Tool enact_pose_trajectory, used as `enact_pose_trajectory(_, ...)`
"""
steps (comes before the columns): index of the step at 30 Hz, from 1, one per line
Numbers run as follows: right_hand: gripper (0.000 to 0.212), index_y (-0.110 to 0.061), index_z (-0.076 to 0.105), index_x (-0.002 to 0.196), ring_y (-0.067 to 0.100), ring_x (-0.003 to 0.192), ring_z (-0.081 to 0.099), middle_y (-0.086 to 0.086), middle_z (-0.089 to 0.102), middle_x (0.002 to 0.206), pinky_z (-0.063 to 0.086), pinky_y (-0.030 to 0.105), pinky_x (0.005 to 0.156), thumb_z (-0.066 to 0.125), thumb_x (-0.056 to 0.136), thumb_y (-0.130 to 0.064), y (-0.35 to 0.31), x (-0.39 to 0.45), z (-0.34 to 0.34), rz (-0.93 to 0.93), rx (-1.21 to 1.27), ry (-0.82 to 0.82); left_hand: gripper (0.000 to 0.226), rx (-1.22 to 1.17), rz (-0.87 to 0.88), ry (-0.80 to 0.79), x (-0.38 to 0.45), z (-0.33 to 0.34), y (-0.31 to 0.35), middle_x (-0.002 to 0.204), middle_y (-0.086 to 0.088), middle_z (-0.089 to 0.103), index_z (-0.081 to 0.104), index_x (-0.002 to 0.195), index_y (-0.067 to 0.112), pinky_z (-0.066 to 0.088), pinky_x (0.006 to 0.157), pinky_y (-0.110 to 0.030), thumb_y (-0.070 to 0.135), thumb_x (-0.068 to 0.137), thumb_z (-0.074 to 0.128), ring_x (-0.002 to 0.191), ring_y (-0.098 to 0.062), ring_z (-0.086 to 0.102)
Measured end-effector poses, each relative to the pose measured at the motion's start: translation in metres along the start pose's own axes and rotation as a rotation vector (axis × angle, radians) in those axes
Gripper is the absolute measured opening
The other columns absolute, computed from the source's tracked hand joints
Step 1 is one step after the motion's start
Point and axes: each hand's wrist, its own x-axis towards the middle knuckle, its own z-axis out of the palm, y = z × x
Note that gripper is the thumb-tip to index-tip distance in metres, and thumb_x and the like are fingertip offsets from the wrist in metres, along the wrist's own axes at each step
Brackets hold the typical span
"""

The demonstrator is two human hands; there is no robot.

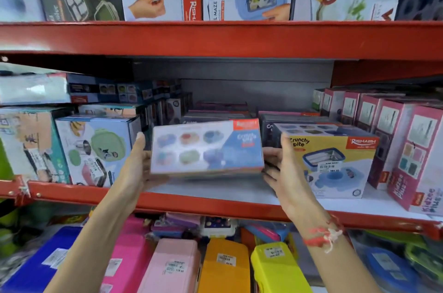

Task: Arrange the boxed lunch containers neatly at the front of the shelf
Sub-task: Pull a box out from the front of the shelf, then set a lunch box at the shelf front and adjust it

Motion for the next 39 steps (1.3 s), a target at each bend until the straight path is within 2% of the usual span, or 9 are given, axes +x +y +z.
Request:
enact_pose_trajectory(3, 0.048, -0.02, 0.069, 0.068, 0.022, 0.085, 0.065, 0.007, 0.071, 0.084, 0.047, 0.036, 0.085, 0.045, 0.094, -0.054, -0.006, 0.0, 0.005, -0.067, -0.009, -0.028, 0.056, 0.034, 0.004, 0.008, -0.002, -0.004, 0.008, 0.109, -0.025, 0.072, 0.069, 0.095, 0.011, 0.055, 0.077, -0.043, 0.06, 0.091, 0.043, 0.098, -0.041, 0.069)
enact_pose_trajectory(7, 0.025, -0.023, 0.065, 0.107, 0.016, 0.108, 0.068, -0.002, 0.073, 0.111, 0.051, 0.04, 0.1, 0.066, 0.087, -0.038, -0.01, 0.006, 0.008, -0.137, 0.014, -0.051, 0.02, 0.057, 0.091, -0.049, -0.001, -0.002, 0.008, 0.1, -0.006, 0.075, 0.07, 0.105, 0.02, 0.056, 0.077, -0.028, 0.03, 0.089, 0.063, 0.083, -0.013, 0.072)
enact_pose_trajectory(10, 0.041, -0.028, 0.055, 0.122, 0.009, 0.112, 0.066, -0.004, 0.067, 0.123, 0.056, 0.035, 0.095, 0.069, 0.087, -0.013, -0.005, 0.008, 0.011, -0.272, -0.043, -0.061, 0.041, 0.003, 0.148, -0.065, 0.005, -0.001, 0.0, 0.115, -0.009, 0.073, 0.061, 0.127, 0.012, 0.052, 0.098, -0.04, 0.01, 0.086, 0.066, 0.107, -0.025, 0.069)
enact_pose_trajectory(17, 0.069, -0.035, 0.042, 0.134, -0.015, 0.12, 0.053, -0.016, 0.055, 0.135, 0.047, 0.029, 0.106, 0.068, 0.084, 0.004, 0.027, 0.014, 0.013, -0.428, -0.178, -0.108, 0.06, 0.018, 0.252, -0.009, 0.014, 0.001, -0.032, 0.118, 0.003, 0.07, 0.05, 0.138, 0.01, 0.055, 0.091, -0.024, -0.012, 0.083, 0.061, 0.111, -0.014, 0.067)
enact_pose_trajectory(21, 0.072, -0.035, 0.04, 0.137, -0.003, 0.135, 0.045, -0.014, 0.048, 0.144, 0.044, 0.036, 0.111, 0.07, 0.083, 0.002, 0.042, 0.013, 0.009, -0.506, -0.211, -0.098, 0.063, 0.028, 0.3, 0.043, 0.015, 0.005, -0.047, 0.107, 0.023, 0.073, 0.051, 0.138, 0.014, 0.054, 0.087, -0.015, -0.012, 0.082, 0.063, 0.108, 0.005, 0.065)
enact_pose_trajectory(24, 0.072, -0.032, 0.036, 0.143, 0.005, 0.139, 0.043, -0.009, 0.046, 0.148, 0.041, 0.042, 0.113, 0.072, 0.085, -0.009, 0.05, 0.015, 0.005, -0.545, -0.294, -0.084, 0.051, -0.005, 0.318, 0.089, 0.009, 0.012, -0.05, 0.113, 0.017, 0.069, 0.058, 0.129, 0.022, 0.054, 0.085, -0.014, -0.002, 0.085, 0.065, 0.106, 0.004, 0.067)
enact_pose_trajectory(27, 0.075, -0.049, 0.032, 0.14, 0.004, 0.139, 0.04, -0.017, 0.043, 0.148, 0.041, 0.046, 0.113, 0.074, 0.083, -0.023, 0.052, 0.019, 0.001, -0.515, -0.364, -0.083, 0.014, -0.048, 0.303, 0.207, 0.009, 0.016, -0.05, 0.099, 0.0, 0.077, 0.073, 0.1, 0.03, 0.056, 0.094, -0.04, 0.027, 0.089, 0.065, 0.1, -0.014, 0.071)
enact_pose_trajectory(31, 0.075, -0.066, 0.03, 0.124, -0.018, 0.127, 0.041, -0.036, 0.042, 0.135, 0.041, 0.033, 0.112, 0.076, 0.081, -0.025, 0.051, 0.022, -0.001, -0.446, -0.391, -0.103, 0.031, -0.007, 0.32, 0.252, 0.011, 0.017, -0.054, 0.093, -0.017, 0.076, 0.074, 0.086, 0.021, 0.051, 0.094, -0.059, 0.047, 0.087, 0.058, 0.09, -0.027, 0.068)
enact_pose_trajectory(39, 0.081, -0.032, 0.035, 0.141, 0.003, 0.132, 0.046, -0.011, 0.049, 0.142, 0.043, 0.039, 0.111, 0.081, 0.075, -0.032, 0.061, 0.028, -0.004, -0.445, -0.434, -0.102, 0.027, 0.094, 0.322, 0.289, 0.019, 0.02, -0.055, 0.084, -0.001, 0.074, 0.07, 0.086, 0.021, 0.05, 0.082, -0.041, 0.028, 0.099, 0.047, 0.081, -0.018, 0.064)
